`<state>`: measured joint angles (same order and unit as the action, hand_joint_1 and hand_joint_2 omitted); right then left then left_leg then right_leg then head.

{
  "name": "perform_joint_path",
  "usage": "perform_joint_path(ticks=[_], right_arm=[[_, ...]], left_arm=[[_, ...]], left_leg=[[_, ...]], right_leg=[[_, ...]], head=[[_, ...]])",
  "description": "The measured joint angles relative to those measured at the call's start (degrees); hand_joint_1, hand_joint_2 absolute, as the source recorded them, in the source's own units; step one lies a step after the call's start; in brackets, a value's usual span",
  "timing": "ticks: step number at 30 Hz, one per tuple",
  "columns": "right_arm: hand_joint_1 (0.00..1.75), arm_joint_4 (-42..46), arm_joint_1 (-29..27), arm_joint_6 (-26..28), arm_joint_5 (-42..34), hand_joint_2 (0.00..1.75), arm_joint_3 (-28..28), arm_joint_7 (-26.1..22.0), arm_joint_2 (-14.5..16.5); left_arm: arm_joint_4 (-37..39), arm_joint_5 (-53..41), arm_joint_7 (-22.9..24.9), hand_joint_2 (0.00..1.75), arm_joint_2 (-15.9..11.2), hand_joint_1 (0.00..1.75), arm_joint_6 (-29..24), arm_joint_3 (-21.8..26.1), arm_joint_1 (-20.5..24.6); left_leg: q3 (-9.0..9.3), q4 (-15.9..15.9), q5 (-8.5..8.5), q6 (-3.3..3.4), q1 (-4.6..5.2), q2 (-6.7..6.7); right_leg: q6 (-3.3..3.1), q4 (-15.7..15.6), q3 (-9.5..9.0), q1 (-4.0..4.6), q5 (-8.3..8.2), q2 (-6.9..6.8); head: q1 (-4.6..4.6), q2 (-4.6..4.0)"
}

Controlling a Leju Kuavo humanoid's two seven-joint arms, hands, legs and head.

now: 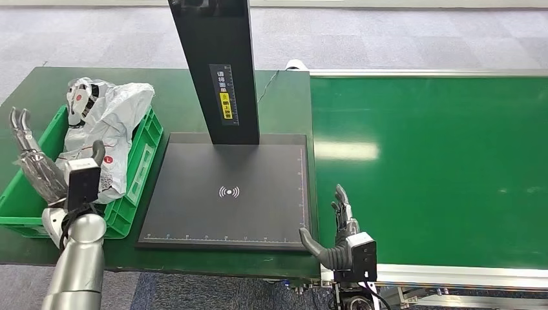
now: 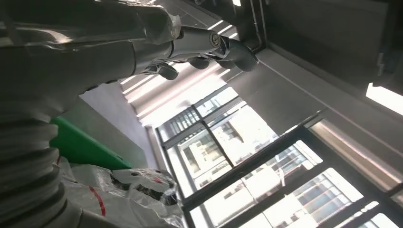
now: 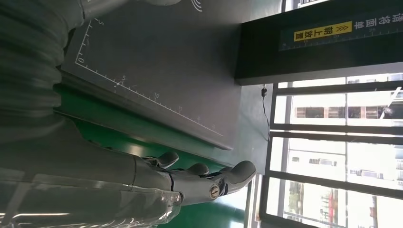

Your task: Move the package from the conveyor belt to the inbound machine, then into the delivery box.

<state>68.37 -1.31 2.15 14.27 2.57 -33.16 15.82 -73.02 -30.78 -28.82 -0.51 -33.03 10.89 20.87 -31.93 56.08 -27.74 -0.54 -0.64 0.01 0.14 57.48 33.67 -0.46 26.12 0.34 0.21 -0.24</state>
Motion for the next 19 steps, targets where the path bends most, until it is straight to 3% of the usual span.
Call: perform_joint_path(ticks=[6,8,10,12,14,19], right_arm=[[0.00,0.02,-0.56,0.61,0.17,1.75,-0.43,-0.04,0.37],[0.00,0.02,-0.61,0.67,0.17,1.75,-0.61,-0.08,0.39],[0.00,-0.05,-0.60,0.74,0.24,1.75,-0.79,-0.22,0.42],[0.00,-0.22,-0.57,0.85,0.66,1.75,-0.90,-0.37,0.44],[0.00,-0.40,-0.54,0.99,1.39,1.75,-0.93,-0.32,0.52],[0.00,-0.53,-0.37,1.56,3.00,1.75,-0.95,0.59,0.87]], left_arm=[[-12.88,8.54,-9.53,1.75,4.15,0.00,-2.12,-4.04,-10.01],[-15.91,13.69,-10.11,1.75,5.68,0.00,0.73,-6.47,-13.82],[-16.35,21.07,-8.91,1.75,6.82,0.00,8.56,-8.84,-16.59],[-13.72,26.96,-8.04,1.75,7.98,0.00,18.56,-9.89,-18.06],[-8.40,28.37,-7.99,1.75,9.18,0.00,25.02,-9.95,-18.34],[6.56,24.58,-8.74,1.75,11.61,0.00,28.64,-9.26,-16.70]], left_leg=[[0.02,0.00,-0.02,0.01,0.01,0.06],[0.01,0.00,-0.05,0.03,0.03,0.04],[-0.01,0.00,-0.07,0.05,0.04,0.01],[-0.01,-0.01,-0.08,0.06,0.04,-0.01],[0.02,-0.01,-0.08,0.06,0.04,0.00],[0.06,0.00,-0.05,0.05,0.04,0.00]], right_leg=[[0.01,-0.01,-0.01,-0.01,0.01,0.08],[0.05,-0.02,-0.01,-0.03,0.04,0.06],[0.08,-0.04,-0.02,-0.05,0.06,0.04],[0.09,-0.04,-0.04,-0.06,0.06,0.02],[0.08,-0.04,-0.05,-0.05,0.05,0.03],[0.07,-0.03,-0.06,-0.05,0.03,0.04]], head=[[-0.01,0.00],[0.00,0.00],[-0.01,0.00],[0.00,0.00],[0.00,0.00],[-0.01,0.00]])
